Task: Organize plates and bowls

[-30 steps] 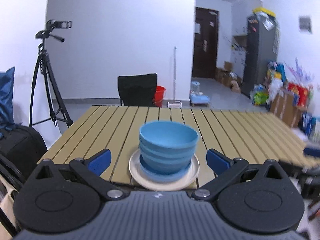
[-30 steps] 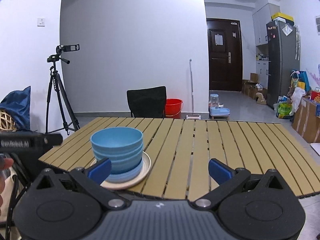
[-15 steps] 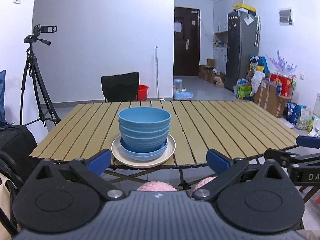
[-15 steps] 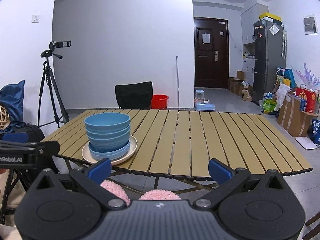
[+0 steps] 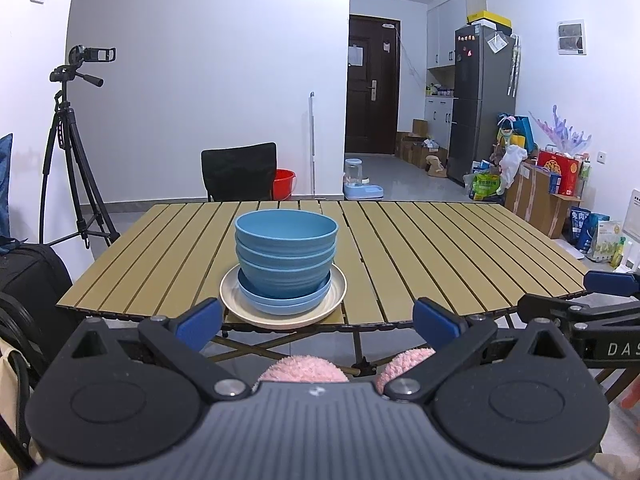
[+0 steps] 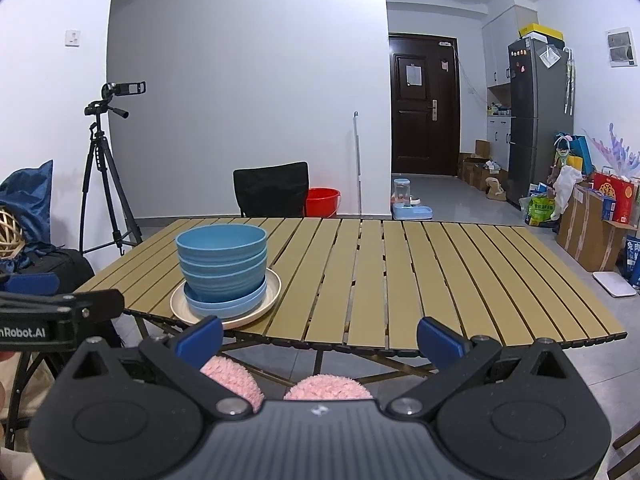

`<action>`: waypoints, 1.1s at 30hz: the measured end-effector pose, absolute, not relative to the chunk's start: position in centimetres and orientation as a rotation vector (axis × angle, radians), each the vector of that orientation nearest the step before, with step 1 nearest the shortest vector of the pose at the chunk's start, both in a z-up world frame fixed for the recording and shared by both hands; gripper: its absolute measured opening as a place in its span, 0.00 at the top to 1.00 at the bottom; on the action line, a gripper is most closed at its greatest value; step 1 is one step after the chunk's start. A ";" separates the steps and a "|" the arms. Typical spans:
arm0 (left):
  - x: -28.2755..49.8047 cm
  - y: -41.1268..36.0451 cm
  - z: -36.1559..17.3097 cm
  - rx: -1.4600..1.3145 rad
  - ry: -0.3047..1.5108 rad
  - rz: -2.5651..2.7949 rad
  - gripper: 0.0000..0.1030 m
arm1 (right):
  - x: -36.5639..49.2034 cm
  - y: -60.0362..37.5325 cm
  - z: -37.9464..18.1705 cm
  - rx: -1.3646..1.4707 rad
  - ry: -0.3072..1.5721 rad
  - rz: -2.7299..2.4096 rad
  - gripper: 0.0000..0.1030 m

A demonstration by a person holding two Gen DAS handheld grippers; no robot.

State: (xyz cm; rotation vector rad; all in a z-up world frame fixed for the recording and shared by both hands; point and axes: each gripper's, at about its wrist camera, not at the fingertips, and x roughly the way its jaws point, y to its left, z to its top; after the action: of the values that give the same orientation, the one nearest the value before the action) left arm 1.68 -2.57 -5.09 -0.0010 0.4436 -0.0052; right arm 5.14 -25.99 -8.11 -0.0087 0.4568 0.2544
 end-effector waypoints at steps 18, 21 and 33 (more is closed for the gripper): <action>1.5 -2.5 -5.1 -0.004 0.442 -0.010 0.00 | 5.1 -26.0 -8.1 -0.007 0.456 0.254 0.00; 1.5 -2.5 -5.1 -0.004 0.443 -0.010 0.00 | 5.2 -26.0 -8.2 -0.007 0.456 0.255 0.00; 1.5 -2.6 -5.1 -0.003 0.445 -0.007 0.00 | 5.1 -25.9 -8.2 -0.005 0.460 0.256 0.00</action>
State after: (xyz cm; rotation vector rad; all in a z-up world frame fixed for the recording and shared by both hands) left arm 1.51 -2.65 -5.11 -0.0028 0.4449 -0.0072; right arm 5.13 -25.92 -8.20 -0.0052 0.4598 0.2556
